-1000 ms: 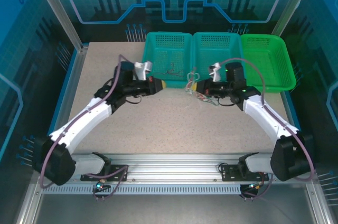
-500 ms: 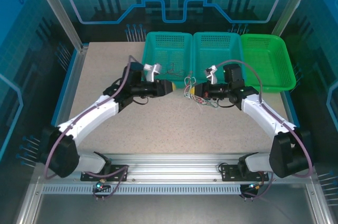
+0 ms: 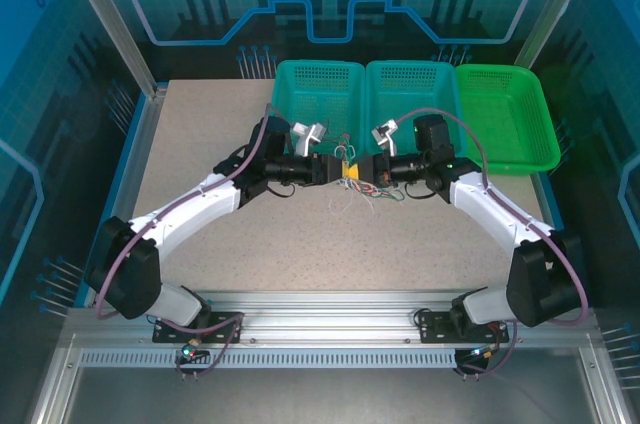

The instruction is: Untangle the cables

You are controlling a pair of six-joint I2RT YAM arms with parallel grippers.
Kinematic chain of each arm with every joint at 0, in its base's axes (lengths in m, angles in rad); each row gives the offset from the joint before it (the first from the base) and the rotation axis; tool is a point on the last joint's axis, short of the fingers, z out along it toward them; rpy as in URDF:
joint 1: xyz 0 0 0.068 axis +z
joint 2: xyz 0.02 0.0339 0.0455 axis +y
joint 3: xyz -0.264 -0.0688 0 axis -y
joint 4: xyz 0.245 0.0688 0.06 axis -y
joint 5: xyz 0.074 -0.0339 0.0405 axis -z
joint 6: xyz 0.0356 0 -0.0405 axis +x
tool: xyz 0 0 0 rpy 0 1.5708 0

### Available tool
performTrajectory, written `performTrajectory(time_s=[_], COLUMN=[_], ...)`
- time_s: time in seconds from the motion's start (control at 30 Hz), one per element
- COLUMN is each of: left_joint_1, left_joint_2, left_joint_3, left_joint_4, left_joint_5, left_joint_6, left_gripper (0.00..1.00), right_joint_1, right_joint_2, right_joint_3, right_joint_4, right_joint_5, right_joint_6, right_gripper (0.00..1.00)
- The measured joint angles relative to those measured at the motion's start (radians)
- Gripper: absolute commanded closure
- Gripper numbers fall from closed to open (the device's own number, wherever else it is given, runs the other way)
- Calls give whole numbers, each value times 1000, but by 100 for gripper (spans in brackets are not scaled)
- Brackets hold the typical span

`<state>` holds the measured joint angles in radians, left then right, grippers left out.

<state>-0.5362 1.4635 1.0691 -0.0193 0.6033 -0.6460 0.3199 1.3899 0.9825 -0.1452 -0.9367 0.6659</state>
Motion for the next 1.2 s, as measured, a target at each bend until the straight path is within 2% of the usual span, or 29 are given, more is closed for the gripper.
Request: performTrajectory(time_s=[0.1,0.13,0.17,0.33,0.4,0.93,1.03,1.17,1.2], left_joint_1=[8,12,17,67,81,48,47,45,44], left_joint_2=[-5,-15,-30,-130,-135,-8,-5,-4,-4], left_joint_3=[-2,-7,-15,-53,-51,-49,-46,-35,-33], left_joint_4=[19,37,51,128,140,103,103,107,105], left_joint_5=[0,-1,0,1,2,49,50,61,60], left_joint_6=[-9,-13,-13,-61,-68,-69,-69,-62,-56], left_gripper=[41,40,41,59,62,63,73,100,100], right_joint_1=[0,0,0,0,0,0,0,0,0], right_joint_2=[3,4,6,14,17,24,24,24,24], right_joint_3=[2,2,2,2,3,30,30,31,31], right_joint_4=[-1,-2,-3,-3,-3,-12,-12,-16,-19], right_joint_5=[0,0,0,0,-6,-18,-18,-14,-14], right_joint_6=[0,0,0,0,0,-1,0,-1,-1], right_gripper=[100,100,100,100,100,100,100,100,100])
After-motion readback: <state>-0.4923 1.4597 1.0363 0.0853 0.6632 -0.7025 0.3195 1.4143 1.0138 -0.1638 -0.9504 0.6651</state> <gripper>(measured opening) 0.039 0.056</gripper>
